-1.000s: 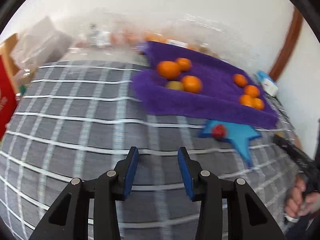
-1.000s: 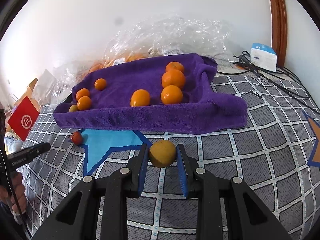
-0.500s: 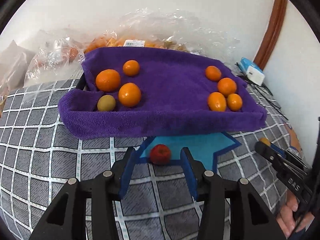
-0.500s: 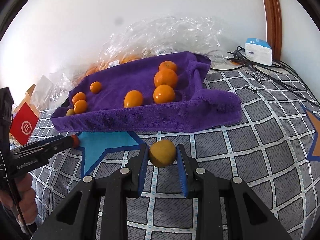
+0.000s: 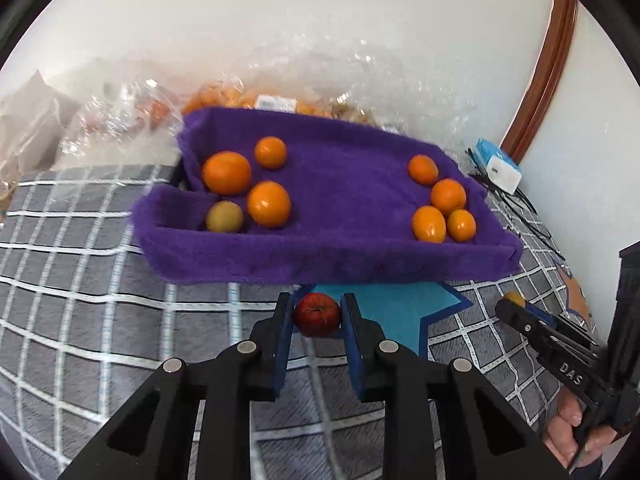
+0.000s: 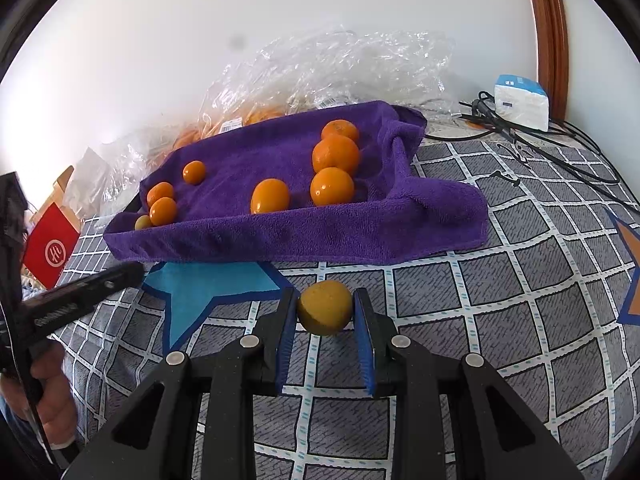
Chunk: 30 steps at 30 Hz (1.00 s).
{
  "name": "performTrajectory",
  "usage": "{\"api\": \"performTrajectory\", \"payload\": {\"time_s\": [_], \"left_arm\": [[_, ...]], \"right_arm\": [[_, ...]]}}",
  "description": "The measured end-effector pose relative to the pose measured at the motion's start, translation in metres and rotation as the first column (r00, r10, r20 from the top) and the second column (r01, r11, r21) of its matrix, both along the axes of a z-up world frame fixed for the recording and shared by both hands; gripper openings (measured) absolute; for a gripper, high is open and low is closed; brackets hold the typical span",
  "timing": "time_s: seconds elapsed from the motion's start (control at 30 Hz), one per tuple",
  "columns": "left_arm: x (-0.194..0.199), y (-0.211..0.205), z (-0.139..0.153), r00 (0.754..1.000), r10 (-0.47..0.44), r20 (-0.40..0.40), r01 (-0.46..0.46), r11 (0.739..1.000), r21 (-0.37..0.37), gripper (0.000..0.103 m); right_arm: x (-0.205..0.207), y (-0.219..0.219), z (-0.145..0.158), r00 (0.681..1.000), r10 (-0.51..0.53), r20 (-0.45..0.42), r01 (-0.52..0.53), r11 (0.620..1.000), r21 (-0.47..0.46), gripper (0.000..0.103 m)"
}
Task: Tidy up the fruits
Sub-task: 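Lower the open left tool onto the red apple and close it, then lift the held yellow fruit and red apple and carry them over the towel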
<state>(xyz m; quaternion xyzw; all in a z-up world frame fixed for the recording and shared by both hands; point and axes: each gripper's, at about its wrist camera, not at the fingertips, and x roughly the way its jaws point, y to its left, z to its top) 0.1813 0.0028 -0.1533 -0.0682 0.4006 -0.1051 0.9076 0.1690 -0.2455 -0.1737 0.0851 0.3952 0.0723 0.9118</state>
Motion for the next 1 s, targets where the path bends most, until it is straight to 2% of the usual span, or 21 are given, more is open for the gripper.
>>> {"api": "performTrajectory", "payload": {"time_s": [0.43, 0.63, 0.8, 1.0], "left_arm": [[-0.011, 0.035, 0.016, 0.998, 0.056, -0.001, -0.055, 0.997, -0.055, 0.023], [-0.008, 0.045, 0.035, 0.998, 0.063, 0.024, -0.062, 0.997, -0.036, 0.023], [0.003, 0.054, 0.048, 0.996, 0.078, 0.037, -0.076, 0.996, -0.044, 0.023], [0.022, 0.066, 0.066, 0.993, 0.105, 0.061, -0.101, 0.994, -0.051, 0.023]], "right_arm": [[-0.003, 0.002, 0.003, 1.0, -0.02, 0.015, 0.02, 1.0, -0.007, 0.028], [0.002, 0.005, 0.006, 1.0, -0.021, 0.013, 0.021, 1.0, -0.011, 0.028], [0.016, 0.005, 0.031, 0.999, -0.034, 0.035, 0.032, 0.999, 0.039, 0.028], [0.054, 0.022, 0.071, 0.997, 0.015, 0.08, -0.014, 1.0, -0.013, 0.028]]}}
